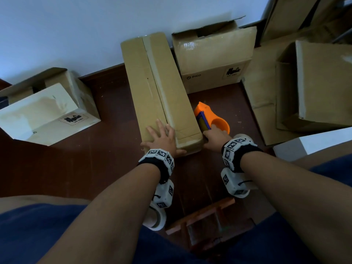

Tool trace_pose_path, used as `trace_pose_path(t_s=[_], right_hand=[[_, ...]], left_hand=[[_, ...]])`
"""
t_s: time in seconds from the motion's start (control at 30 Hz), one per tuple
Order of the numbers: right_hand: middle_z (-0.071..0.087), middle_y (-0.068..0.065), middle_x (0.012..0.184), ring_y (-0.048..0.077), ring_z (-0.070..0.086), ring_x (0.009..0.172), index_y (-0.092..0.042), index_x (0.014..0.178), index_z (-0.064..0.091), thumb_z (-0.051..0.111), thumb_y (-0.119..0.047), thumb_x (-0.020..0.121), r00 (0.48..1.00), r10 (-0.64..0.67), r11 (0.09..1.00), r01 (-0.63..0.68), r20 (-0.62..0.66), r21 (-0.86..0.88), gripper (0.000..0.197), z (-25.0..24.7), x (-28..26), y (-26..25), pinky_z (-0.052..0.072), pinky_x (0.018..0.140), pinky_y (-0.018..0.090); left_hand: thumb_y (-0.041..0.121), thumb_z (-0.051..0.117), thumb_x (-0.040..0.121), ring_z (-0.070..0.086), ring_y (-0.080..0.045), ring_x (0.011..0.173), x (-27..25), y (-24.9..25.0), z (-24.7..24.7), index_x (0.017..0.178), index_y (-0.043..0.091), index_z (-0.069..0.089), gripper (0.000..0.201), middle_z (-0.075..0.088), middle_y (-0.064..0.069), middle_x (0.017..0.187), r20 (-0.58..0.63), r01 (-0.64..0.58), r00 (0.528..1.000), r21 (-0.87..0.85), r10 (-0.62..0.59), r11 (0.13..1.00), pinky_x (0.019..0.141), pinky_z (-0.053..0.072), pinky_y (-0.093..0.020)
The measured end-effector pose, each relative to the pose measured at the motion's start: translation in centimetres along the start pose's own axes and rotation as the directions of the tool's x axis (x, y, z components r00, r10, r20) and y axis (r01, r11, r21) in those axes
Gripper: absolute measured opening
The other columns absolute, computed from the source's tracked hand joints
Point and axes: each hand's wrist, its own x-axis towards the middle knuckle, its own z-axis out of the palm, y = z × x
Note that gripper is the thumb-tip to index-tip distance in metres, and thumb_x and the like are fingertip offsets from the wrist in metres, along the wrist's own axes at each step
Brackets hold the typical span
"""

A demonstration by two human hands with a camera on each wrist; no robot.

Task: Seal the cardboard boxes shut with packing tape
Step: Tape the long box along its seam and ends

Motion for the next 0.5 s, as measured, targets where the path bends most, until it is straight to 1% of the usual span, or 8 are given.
trace_pose_path(t_s=[0.03, 0.13, 0.2, 0.23, 0.33, 0.4, 0.43, 0.5], right_hand=[[0.045, 0.012, 0.118, 0.034, 0.048, 0.107, -0.017, 0.114, 0.06, 0.053, -0.021, 0.092, 1.0, 0.007, 1.0, -0.007, -0.004, 0.013, 0.024, 0.0, -0.1, 0.3, 0.046, 0.087, 0.045], [0.058, 0.013, 0.121, 0.032, 0.057, 0.099, -0.017, 0.121, 0.065, 0.045, 0.0, 0.092, 0.998, 0.05, 0.987, -0.046, -0.023, 0.151, 0.039, 0.0, -0.7, 1.1, 0.052, 0.077, 0.039], [0.061, 0.013, 0.124, 0.03, 0.06, 0.095, -0.016, 0.128, 0.062, 0.042, 0.003, 0.092, 0.997, 0.07, 0.95, -0.06, -0.022, 0.307, 0.046, -0.1, -1.1, 1.2, 0.05, 0.07, 0.031], [0.061, 0.013, 0.125, 0.03, 0.06, 0.093, -0.017, 0.131, 0.059, 0.04, 0.003, 0.093, 0.997, 0.067, 0.93, -0.054, -0.023, 0.364, 0.048, -0.1, -1.1, 1.1, 0.048, 0.067, 0.029], [0.059, 0.015, 0.128, 0.031, 0.058, 0.097, -0.015, 0.135, 0.055, 0.038, 0.004, 0.094, 0.999, 0.031, 0.907, -0.022, -0.014, 0.422, 0.049, -0.3, -0.9, 0.3, 0.043, 0.07, 0.031], [0.06, 0.017, 0.122, 0.026, 0.055, 0.083, -0.01, 0.133, 0.056, 0.037, 0.006, 0.093, 0.999, 0.032, 0.918, -0.031, 0.003, 0.396, 0.047, -0.3, -0.6, -0.3, 0.041, 0.065, 0.031], [0.061, 0.019, 0.119, 0.025, 0.054, 0.08, -0.009, 0.132, 0.057, 0.037, 0.006, 0.093, 0.999, 0.042, 0.925, -0.043, 0.01, 0.377, 0.046, -0.3, -0.3, -0.6, 0.045, 0.064, 0.033], [0.058, 0.019, 0.115, 0.031, 0.057, 0.088, -0.01, 0.127, 0.06, 0.038, 0.003, 0.092, 0.997, 0.078, 0.937, -0.074, 0.002, 0.34, 0.044, 0.0, 0.4, -0.8, 0.053, 0.076, 0.04]], left_hand=[[0.082, 0.051, 0.07, -0.008, -0.059, 0.138, 0.0, -0.2, 0.0, 0.151, 0.019, -0.005, 0.117, -0.025, -0.017, 0.156, -0.005, -0.004, 1.0, 0.006, 0.004, 1.0, 0.093, 0.032, -0.078], [0.077, 0.059, 0.07, -0.007, -0.057, 0.139, 0.1, -0.6, 0.0, 0.15, 0.02, -0.005, 0.117, -0.024, -0.016, 0.157, -0.007, -0.024, 1.0, 0.025, 0.025, 0.999, 0.094, 0.033, -0.077], [0.071, 0.065, 0.07, -0.007, -0.057, 0.139, 0.3, -0.7, 0.1, 0.15, 0.021, -0.007, 0.119, -0.026, -0.016, 0.156, 0.001, -0.039, 0.999, 0.055, 0.039, 0.998, 0.094, 0.034, -0.076], [0.069, 0.067, 0.069, -0.007, -0.057, 0.139, 0.4, -0.8, 0.2, 0.149, 0.022, -0.008, 0.12, -0.026, -0.016, 0.156, 0.001, -0.044, 0.999, 0.063, 0.044, 0.997, 0.094, 0.034, -0.076], [0.068, 0.069, 0.068, -0.008, -0.056, 0.14, 0.6, -0.9, 0.2, 0.149, 0.023, -0.009, 0.121, -0.027, -0.015, 0.155, 0.002, -0.046, 0.999, 0.063, 0.046, 0.997, 0.093, 0.034, -0.076], [0.069, 0.069, 0.067, -0.007, -0.056, 0.14, 0.6, -0.9, 0.2, 0.149, 0.023, -0.008, 0.121, -0.027, -0.015, 0.156, 0.002, -0.044, 0.999, 0.068, 0.044, 0.997, 0.093, 0.034, -0.076], [0.07, 0.068, 0.067, -0.007, -0.056, 0.14, 0.6, -0.9, 0.2, 0.149, 0.023, -0.009, 0.122, -0.027, -0.015, 0.156, 0.002, -0.043, 0.999, 0.073, 0.043, 0.996, 0.092, 0.035, -0.076], [0.071, 0.068, 0.067, -0.007, -0.056, 0.14, 0.6, -0.9, 0.1, 0.149, 0.023, -0.009, 0.122, -0.026, -0.015, 0.156, 0.002, -0.043, 0.999, 0.082, 0.043, 0.996, 0.092, 0.035, -0.075]])
